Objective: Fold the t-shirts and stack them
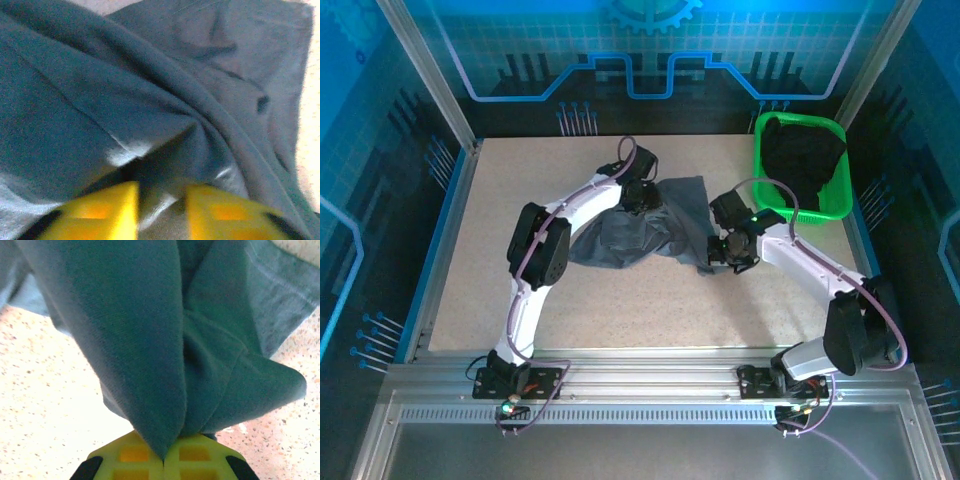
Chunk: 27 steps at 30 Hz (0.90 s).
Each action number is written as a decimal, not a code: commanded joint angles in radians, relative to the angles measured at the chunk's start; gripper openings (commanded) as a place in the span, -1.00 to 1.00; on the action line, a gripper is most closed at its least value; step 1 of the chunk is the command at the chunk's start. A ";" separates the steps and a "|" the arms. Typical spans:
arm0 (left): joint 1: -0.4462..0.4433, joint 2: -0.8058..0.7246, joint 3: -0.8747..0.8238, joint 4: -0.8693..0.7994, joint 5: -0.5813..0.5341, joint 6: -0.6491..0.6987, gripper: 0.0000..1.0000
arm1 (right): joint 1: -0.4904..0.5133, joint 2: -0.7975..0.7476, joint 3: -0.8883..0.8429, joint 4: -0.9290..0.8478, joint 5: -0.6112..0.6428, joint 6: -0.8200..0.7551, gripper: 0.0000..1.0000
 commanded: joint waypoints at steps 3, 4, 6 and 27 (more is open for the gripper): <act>-0.005 -0.056 -0.110 -0.037 -0.106 0.003 -1.00 | -0.011 -0.025 -0.052 -0.010 -0.073 -0.003 -1.00; -0.002 -0.102 -0.158 -0.030 -0.130 0.007 -1.00 | -0.011 -0.021 -0.061 -0.015 -0.080 -0.004 -1.00; 0.007 -0.205 -0.269 -0.004 -0.160 0.009 -1.00 | -0.011 -0.013 -0.082 -0.022 -0.095 -0.010 -1.00; 0.022 -0.714 -0.676 0.104 -0.126 -0.020 -0.19 | -0.065 -0.066 -0.067 -0.022 -0.095 0.076 0.03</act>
